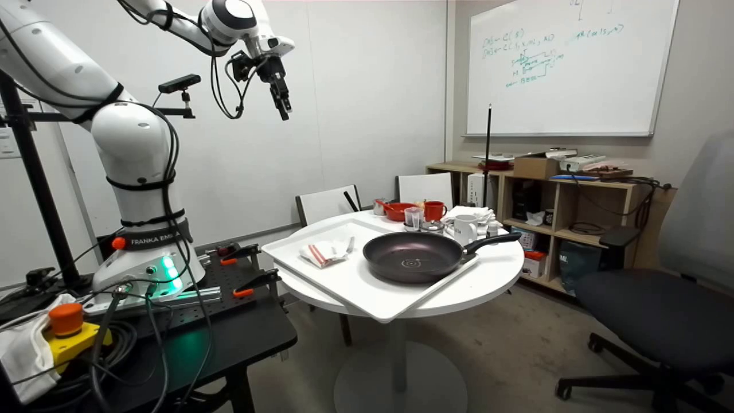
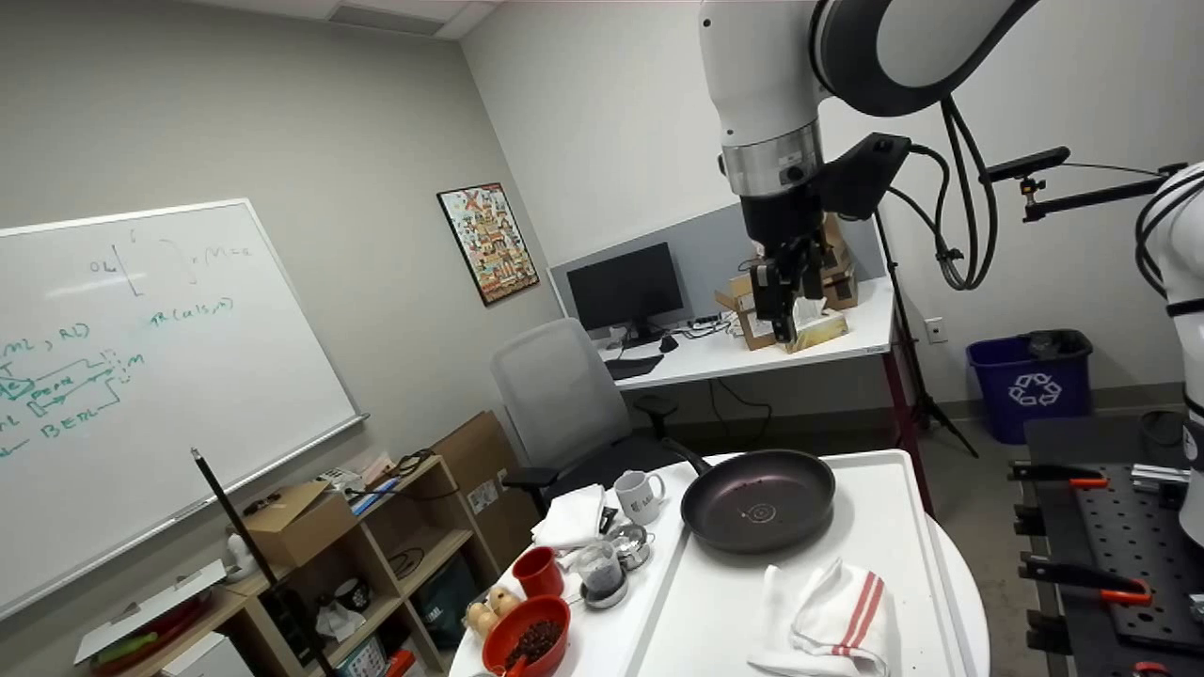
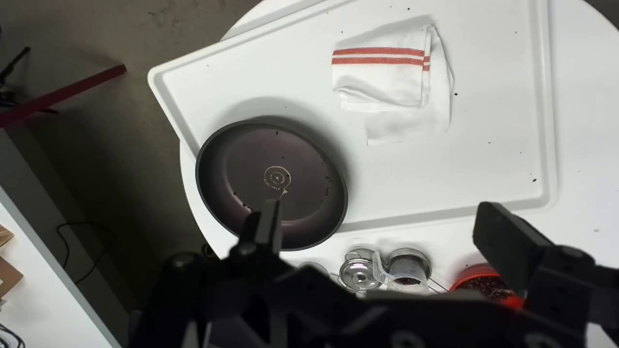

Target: Pick up the white and red towel and use it to wipe the black pan, set the towel down on the tray

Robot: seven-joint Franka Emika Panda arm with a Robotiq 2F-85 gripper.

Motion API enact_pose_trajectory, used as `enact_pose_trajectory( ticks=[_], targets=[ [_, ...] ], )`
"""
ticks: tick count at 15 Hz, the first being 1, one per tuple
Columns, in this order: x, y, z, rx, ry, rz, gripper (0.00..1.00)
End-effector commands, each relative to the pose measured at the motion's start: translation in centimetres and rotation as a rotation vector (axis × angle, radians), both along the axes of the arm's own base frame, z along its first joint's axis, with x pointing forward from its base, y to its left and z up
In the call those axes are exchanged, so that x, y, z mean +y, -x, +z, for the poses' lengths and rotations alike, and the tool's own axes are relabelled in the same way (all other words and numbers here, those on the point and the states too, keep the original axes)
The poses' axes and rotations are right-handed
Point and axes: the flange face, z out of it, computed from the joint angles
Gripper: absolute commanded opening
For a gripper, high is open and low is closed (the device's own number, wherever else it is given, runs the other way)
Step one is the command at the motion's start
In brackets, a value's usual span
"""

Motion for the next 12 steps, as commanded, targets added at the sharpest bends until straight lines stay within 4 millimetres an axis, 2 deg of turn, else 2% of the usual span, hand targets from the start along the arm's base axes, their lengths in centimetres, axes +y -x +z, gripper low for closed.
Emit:
enact_pose_trajectory(
  ticks=[1,4,9,12],
  targets=[
    [0.2,-0.8,-0.9,0.003,0.006,0.019,1.00],
    [-0.2,-3.9,-3.7,0.055,0.014,0.097,1.00],
    [-1.2,-9.9,-11.2,0.127,0.020,0.270,1.00],
    [-1.9,-12.6,-15.2,0.154,-0.026,0.389,1.00]
  ],
)
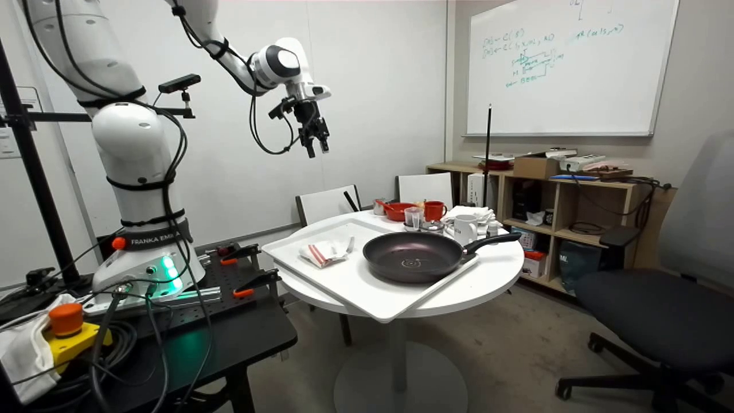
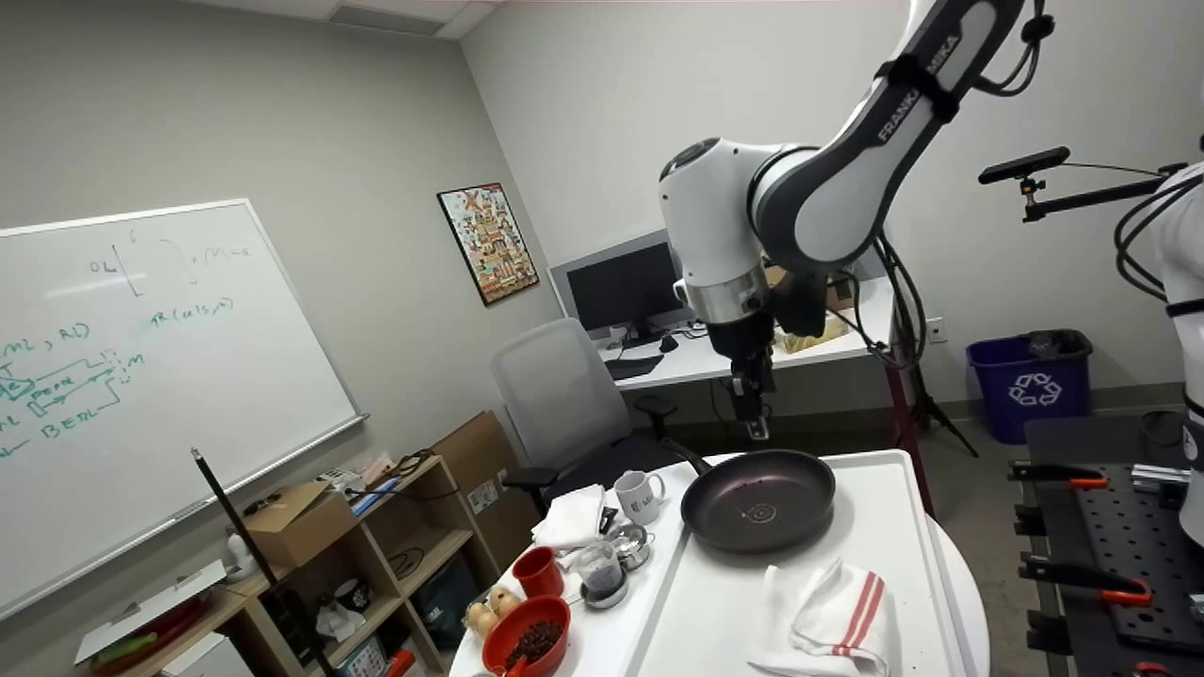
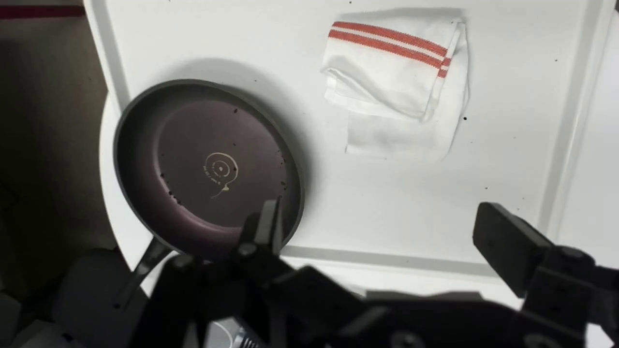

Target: Pick up the white and red towel and use it to wipe the black pan, set the towel down on the tray

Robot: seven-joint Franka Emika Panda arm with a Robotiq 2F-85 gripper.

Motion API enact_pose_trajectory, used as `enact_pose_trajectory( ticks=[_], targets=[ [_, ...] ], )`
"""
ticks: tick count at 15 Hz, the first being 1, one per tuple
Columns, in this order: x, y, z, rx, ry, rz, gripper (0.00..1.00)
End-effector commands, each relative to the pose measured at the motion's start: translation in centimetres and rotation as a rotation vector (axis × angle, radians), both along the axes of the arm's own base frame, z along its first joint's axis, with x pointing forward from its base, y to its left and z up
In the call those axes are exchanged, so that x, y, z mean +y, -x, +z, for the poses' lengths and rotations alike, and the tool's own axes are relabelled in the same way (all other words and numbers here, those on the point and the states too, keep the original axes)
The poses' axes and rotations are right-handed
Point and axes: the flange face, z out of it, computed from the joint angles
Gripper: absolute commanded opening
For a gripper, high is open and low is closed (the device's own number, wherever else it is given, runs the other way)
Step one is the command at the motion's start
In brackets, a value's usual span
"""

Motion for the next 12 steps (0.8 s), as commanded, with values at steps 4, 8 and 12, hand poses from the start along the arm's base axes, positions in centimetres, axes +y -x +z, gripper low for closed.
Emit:
enact_pose_trajectory(
  ticks=[4,8,12],
  targets=[
    [-0.5,-4.6,-7.6,0.148,-0.030,0.302,1.00],
    [-0.3,-4.2,-10.4,0.270,0.037,0.467,1.00],
    [-0.5,-3.6,-13.0,0.387,0.172,0.582,1.00]
  ],
)
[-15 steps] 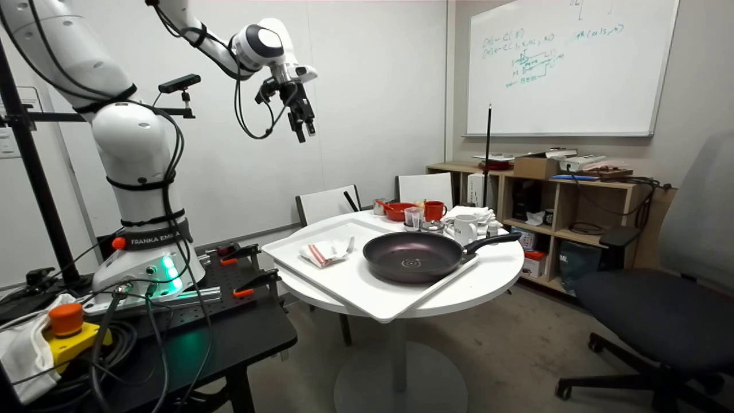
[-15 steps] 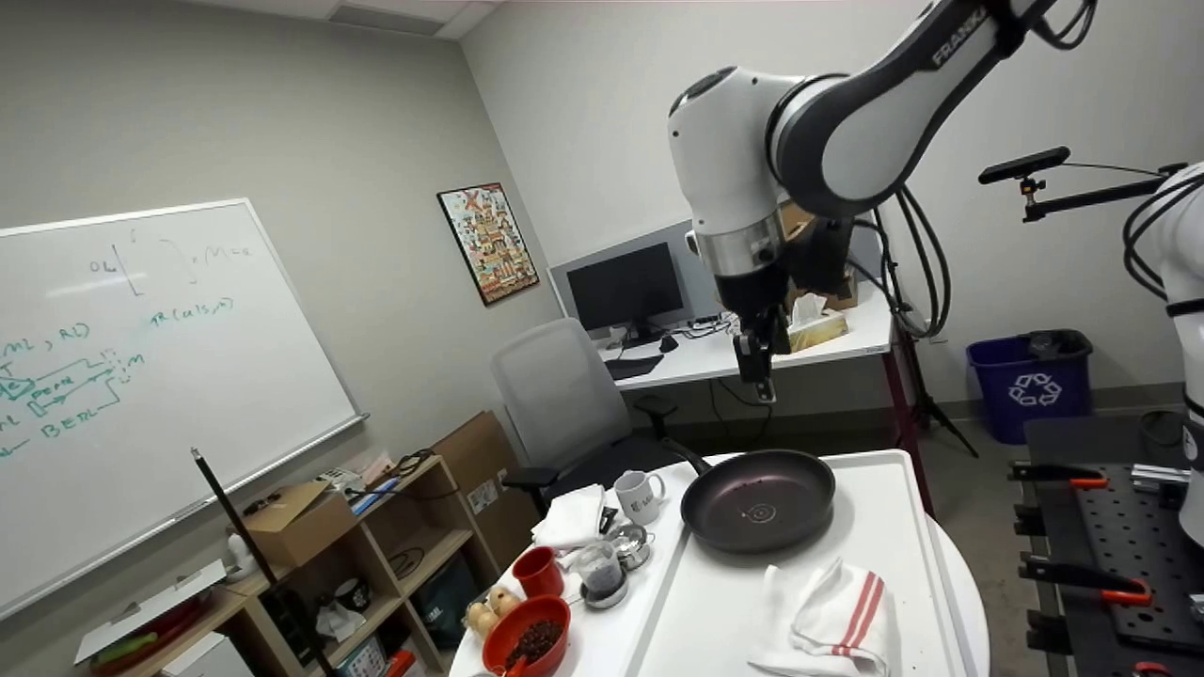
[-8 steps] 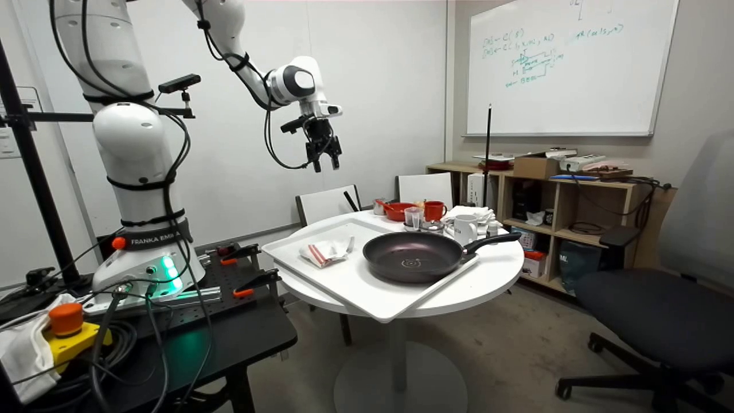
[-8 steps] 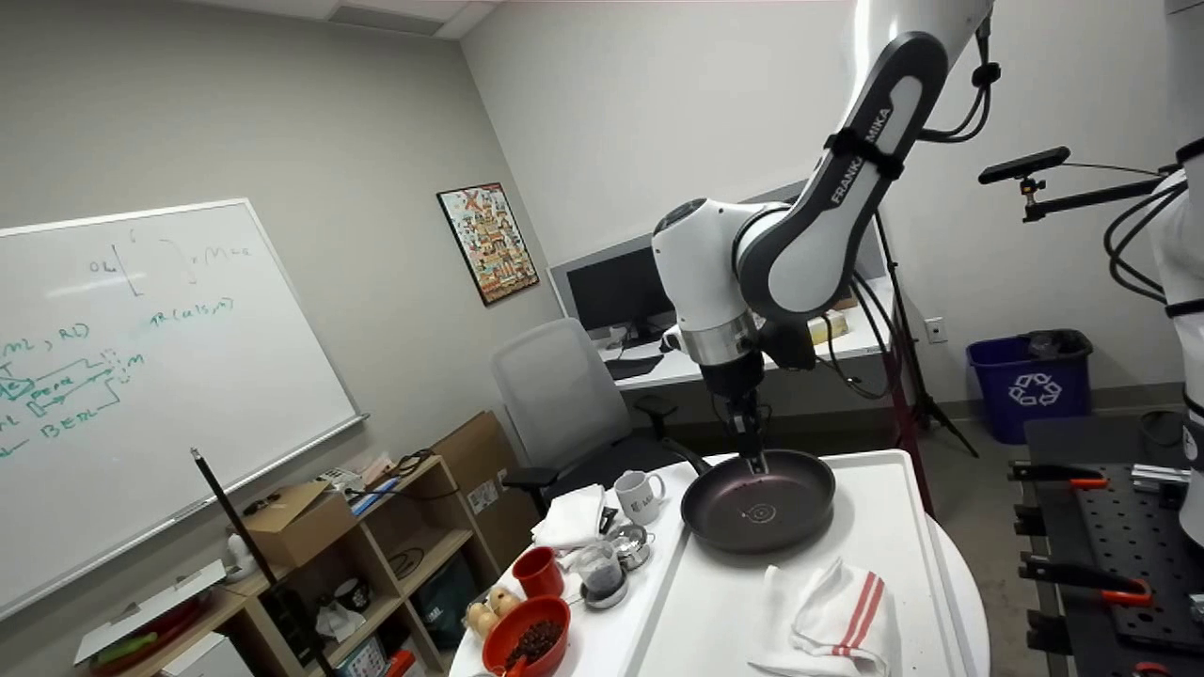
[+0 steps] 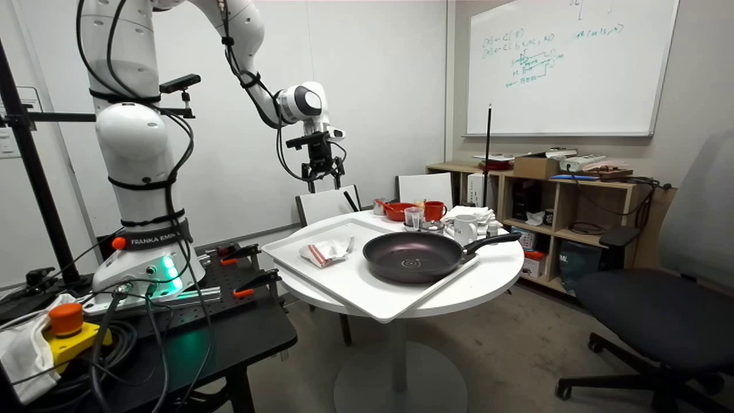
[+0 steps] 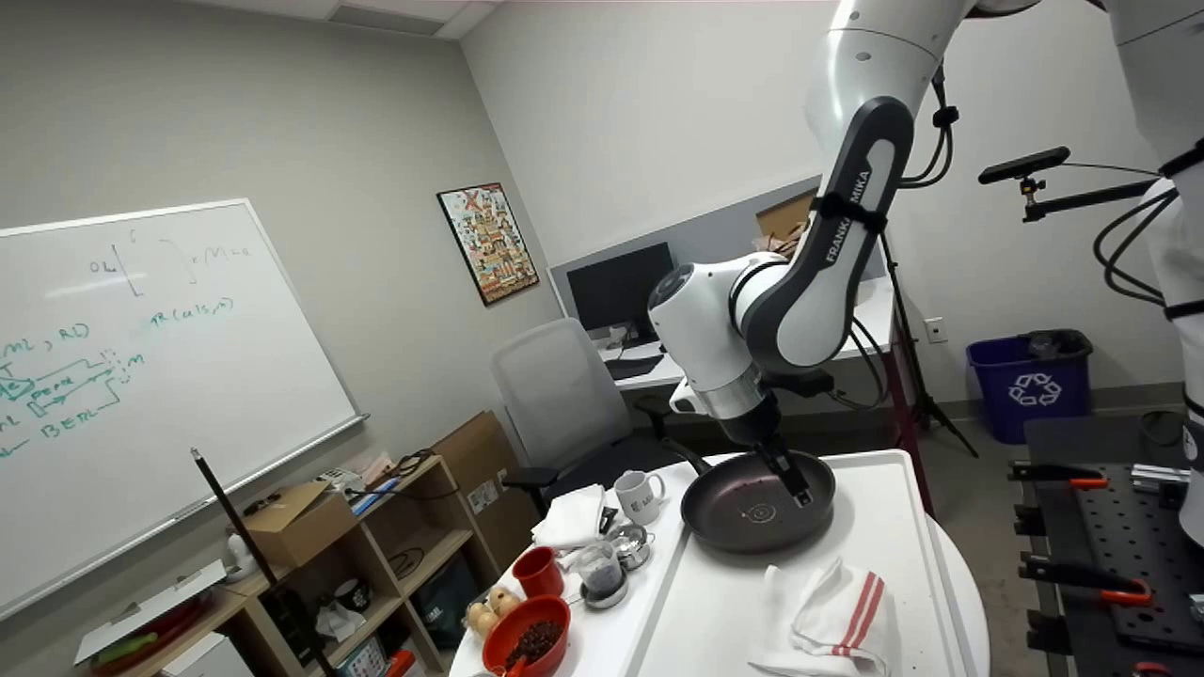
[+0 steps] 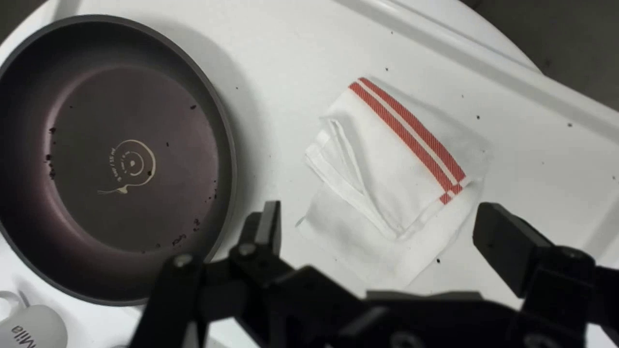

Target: Pick up the white and red towel and use it to wipe the black pan, set the towel down on the tray

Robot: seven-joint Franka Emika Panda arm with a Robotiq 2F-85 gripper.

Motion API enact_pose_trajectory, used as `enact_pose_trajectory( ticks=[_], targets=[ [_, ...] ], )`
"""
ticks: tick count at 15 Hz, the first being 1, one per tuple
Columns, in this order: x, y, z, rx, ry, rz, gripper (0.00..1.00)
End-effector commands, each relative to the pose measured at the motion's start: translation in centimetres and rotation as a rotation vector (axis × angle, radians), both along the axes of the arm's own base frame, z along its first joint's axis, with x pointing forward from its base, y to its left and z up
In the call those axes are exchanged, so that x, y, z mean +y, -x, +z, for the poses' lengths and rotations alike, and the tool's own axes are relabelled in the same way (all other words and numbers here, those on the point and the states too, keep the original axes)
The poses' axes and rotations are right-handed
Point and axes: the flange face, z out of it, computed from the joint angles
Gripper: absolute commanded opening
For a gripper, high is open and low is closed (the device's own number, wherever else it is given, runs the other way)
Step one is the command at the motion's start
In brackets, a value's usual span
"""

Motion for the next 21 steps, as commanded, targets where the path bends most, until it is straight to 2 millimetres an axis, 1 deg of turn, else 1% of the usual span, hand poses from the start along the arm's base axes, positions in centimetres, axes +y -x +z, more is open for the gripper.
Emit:
enact_pose_trajectory(
  ticks=[1,3,4,5,7,10,11,12,17,20,21],
  targets=[
    [0.1,-0.2,-1.7,0.079,0.124,0.136,1.00],
    [0.3,0.0,-2.4,0.112,0.194,0.208,1.00],
    [0.5,0.5,-2.1,0.116,0.236,0.241,1.00],
    [0.1,0.7,-2.3,0.095,0.169,0.175,1.00],
    [0.5,0.9,-2.5,0.107,0.204,0.208,1.00],
    [0.6,0.9,-2.4,0.108,0.210,0.219,1.00],
    [0.2,0.4,-2.3,0.127,0.222,0.197,1.00],
    [-0.2,-0.3,-2.7,0.119,0.221,0.193,1.00],
    [-2.1,-5.7,-8.0,0.154,0.068,0.341,1.00],
    [-2.6,-7.5,-11.1,0.206,-0.025,0.413,1.00],
    [-2.4,-7.6,-11.6,0.219,-0.051,0.434,1.00]
  ],
)
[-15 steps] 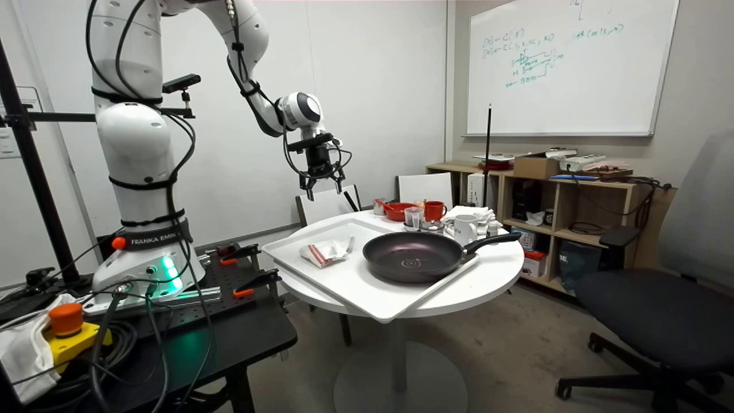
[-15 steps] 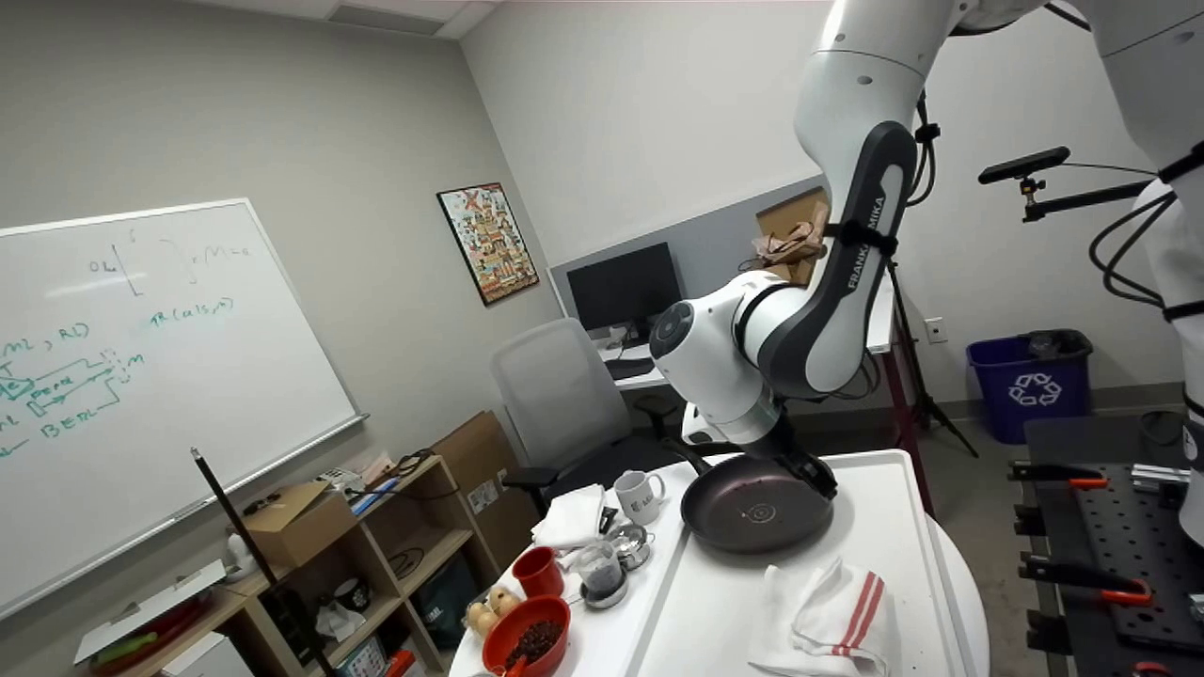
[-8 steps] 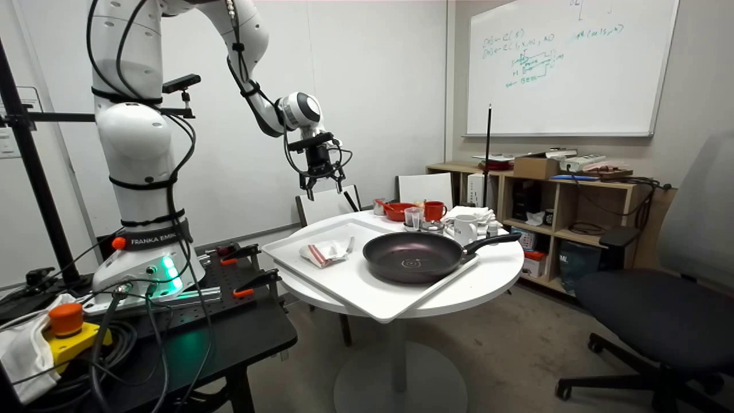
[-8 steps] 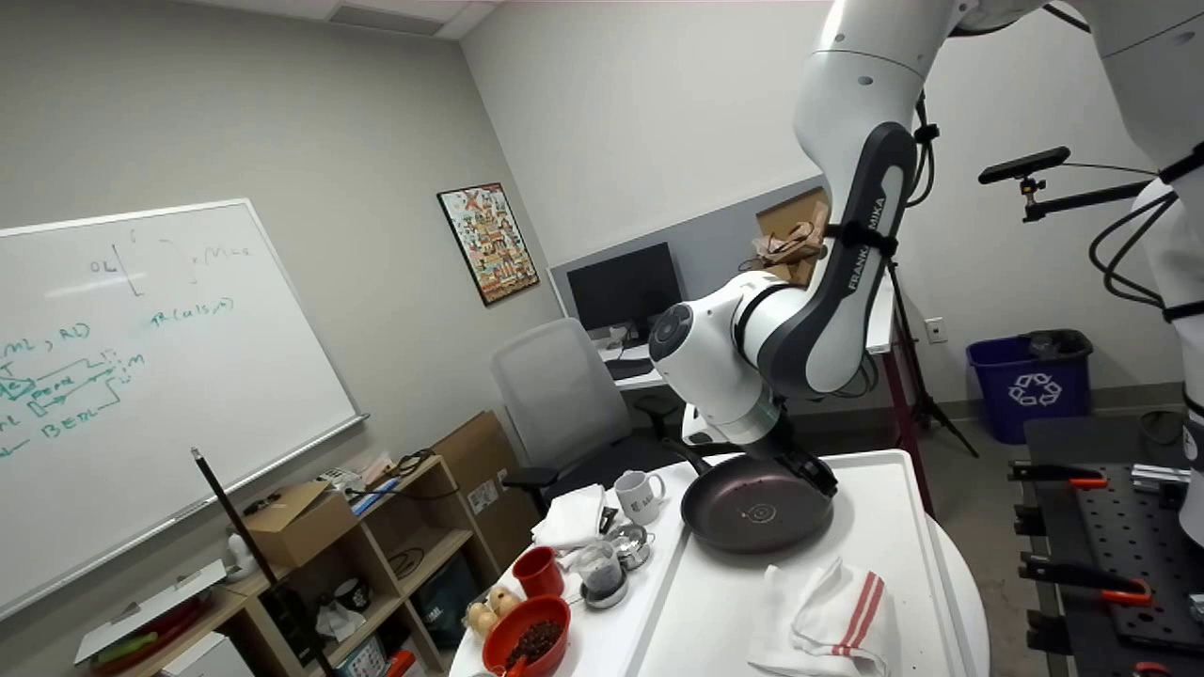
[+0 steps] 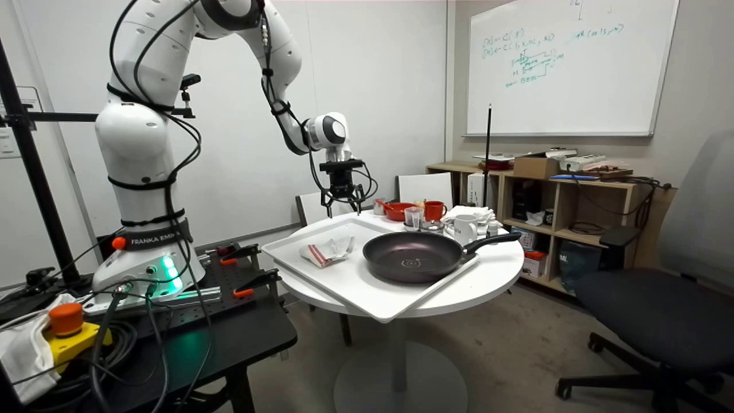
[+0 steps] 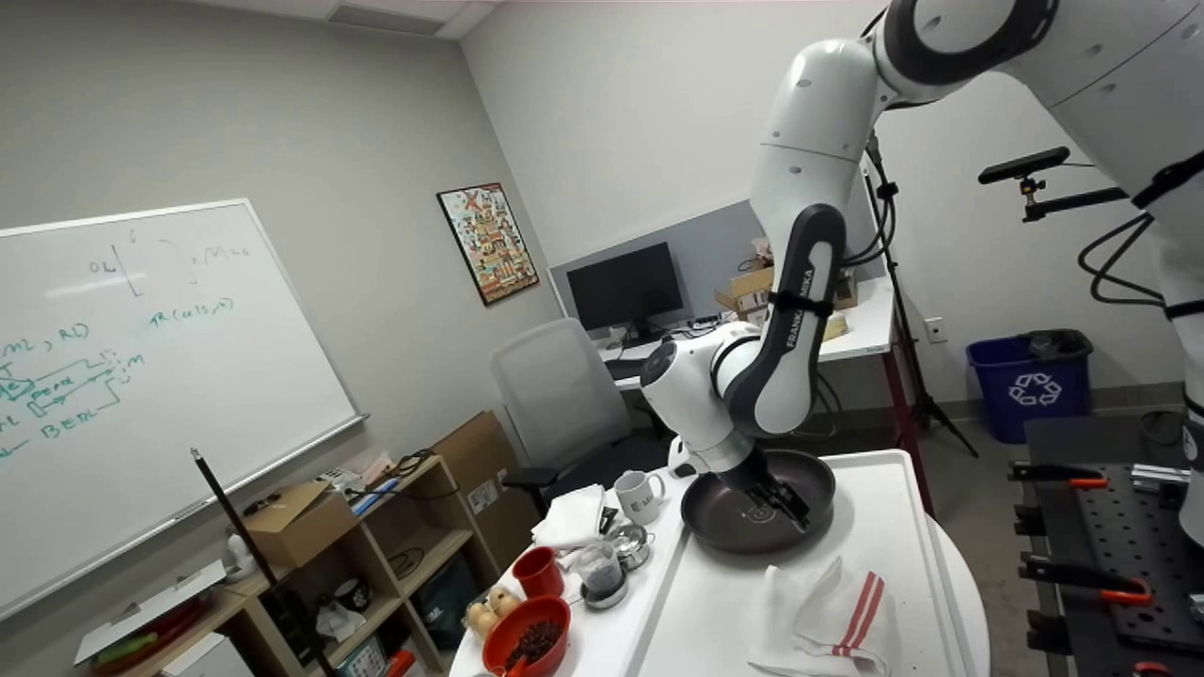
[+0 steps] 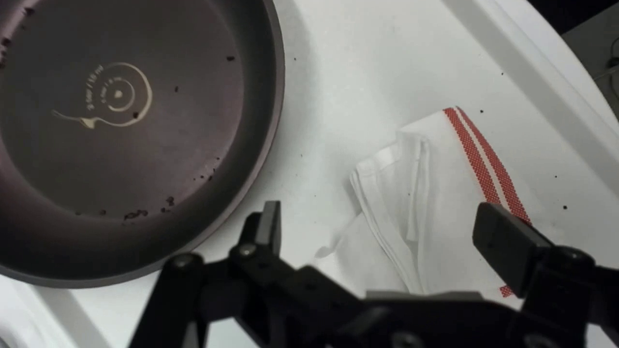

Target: Pick up the white and red towel and use it to wipe the black pan, set the towel down on the tray

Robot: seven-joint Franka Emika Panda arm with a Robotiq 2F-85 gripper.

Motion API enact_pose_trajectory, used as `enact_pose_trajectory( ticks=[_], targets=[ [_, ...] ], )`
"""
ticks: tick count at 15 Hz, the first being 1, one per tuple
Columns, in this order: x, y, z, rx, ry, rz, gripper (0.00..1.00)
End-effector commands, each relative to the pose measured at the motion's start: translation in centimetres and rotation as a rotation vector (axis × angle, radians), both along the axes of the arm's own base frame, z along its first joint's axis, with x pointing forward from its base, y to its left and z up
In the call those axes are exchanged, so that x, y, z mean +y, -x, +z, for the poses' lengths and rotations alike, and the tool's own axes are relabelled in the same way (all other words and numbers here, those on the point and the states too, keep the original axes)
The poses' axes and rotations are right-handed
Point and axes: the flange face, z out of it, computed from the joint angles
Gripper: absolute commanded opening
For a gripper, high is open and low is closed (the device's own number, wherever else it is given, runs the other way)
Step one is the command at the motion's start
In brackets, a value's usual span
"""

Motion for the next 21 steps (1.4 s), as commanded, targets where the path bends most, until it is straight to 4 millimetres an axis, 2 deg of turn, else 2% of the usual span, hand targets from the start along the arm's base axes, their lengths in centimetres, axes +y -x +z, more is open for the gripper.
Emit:
enact_pose_trajectory(
  ticks=[1,5,7,10,15,21],
  targets=[
    [0.8,-2.2,-2.5,0.062,-0.092,0.068,1.00],
    [3.3,-2.0,-2.8,0.113,-0.195,0.109,1.00],
    [4.8,-1.1,-3.4,0.143,-0.245,0.120,1.00],
    [5.6,-0.2,-4.6,0.164,-0.271,0.108,1.00],
    [3.9,1.0,-7.6,0.156,-0.215,0.093,1.00],
    [2.1,2.8,-10.3,0.098,-0.127,0.155,1.00]
  ],
)
